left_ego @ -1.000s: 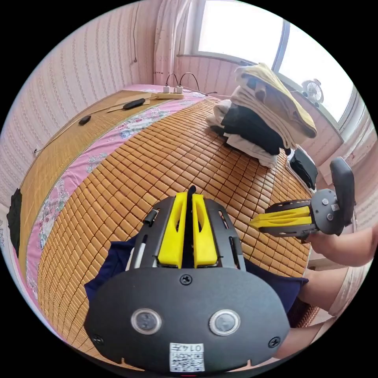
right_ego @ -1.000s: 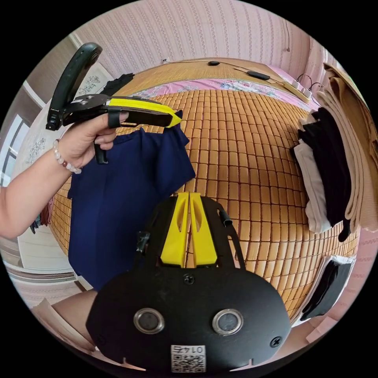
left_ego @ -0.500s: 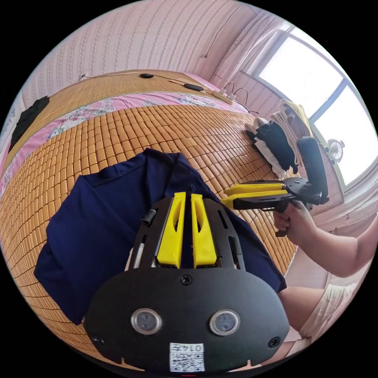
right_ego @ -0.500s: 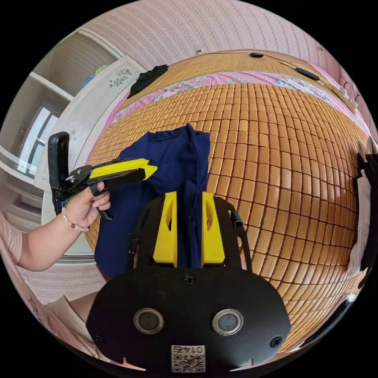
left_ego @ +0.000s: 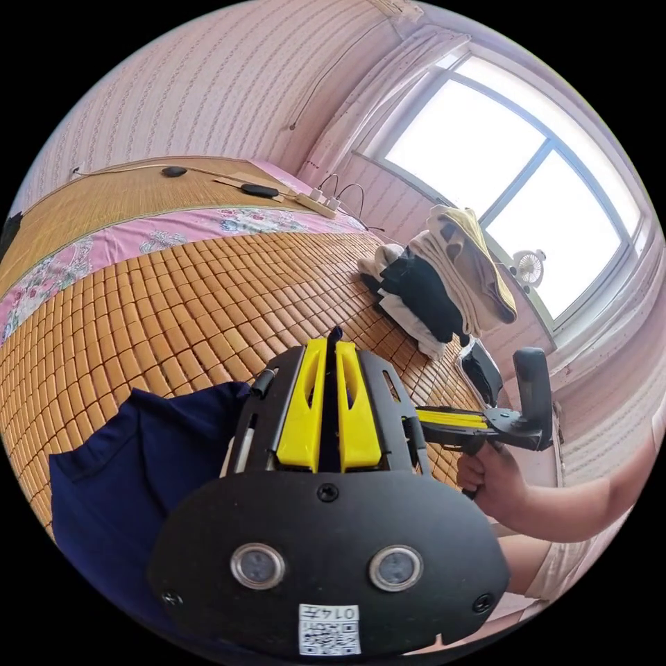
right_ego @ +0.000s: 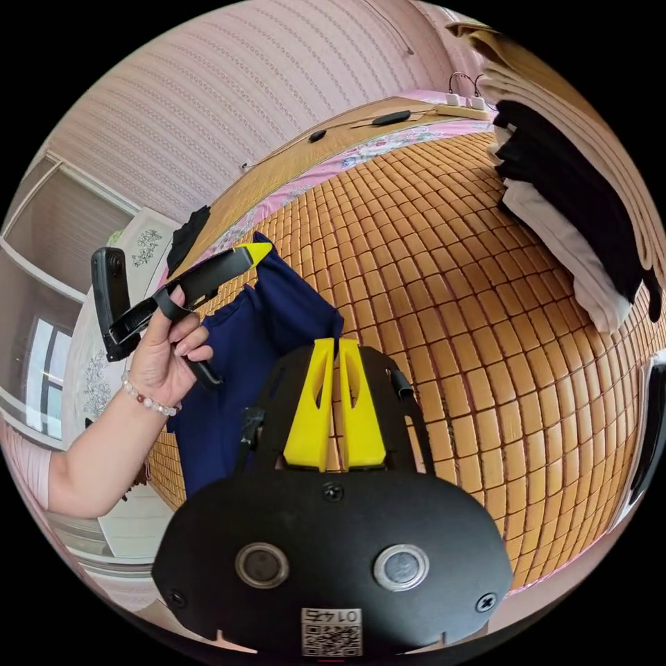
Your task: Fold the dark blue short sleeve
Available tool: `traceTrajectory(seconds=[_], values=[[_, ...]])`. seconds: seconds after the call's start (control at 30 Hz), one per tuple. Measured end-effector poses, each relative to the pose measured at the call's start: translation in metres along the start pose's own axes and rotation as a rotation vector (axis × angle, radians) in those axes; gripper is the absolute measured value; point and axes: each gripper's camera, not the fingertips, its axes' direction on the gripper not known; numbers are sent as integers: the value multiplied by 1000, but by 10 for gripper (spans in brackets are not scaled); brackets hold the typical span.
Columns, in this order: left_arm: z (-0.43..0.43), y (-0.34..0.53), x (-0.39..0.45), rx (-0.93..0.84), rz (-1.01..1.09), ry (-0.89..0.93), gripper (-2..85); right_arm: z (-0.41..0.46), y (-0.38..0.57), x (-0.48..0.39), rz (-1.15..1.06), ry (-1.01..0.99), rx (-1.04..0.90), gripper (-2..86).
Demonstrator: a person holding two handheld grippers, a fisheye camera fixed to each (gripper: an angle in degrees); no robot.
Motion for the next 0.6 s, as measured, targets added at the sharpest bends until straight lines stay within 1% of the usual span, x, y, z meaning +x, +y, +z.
traceTrajectory(seconds=[0.1, 0.2, 0.27, 0.3, 0.37, 0.4, 0.47, 0.6], values=[[-28, 14, 2, -1, 33, -62, 16, -2, 6, -18, -37, 1, 22, 4], [-77, 57, -11, 12, 2, -146, 27, -3, 8, -58, -201, 3, 25, 2], [-101, 90, -24, -38, -41, -191, 32, 6, 14, -100, -400, -3, -46, -2], [-112, 112, -32, -82, -78, -221, 35, 10, 17, -110, -452, 4, -76, -3], [-124, 142, -44, -159, -153, -242, 38, 29, 30, -141, -629, 36, -202, -6], [-132, 156, -49, -195, -192, -241, 38, 33, 33, -147, -658, 40, -227, -6], [-144, 168, -54, -203, -222, -238, 39, 39, 33, -164, -725, 35, -285, -8], [-165, 172, -62, -137, -262, -233, 38, 41, 14, -188, -742, 38, -276, -7]])
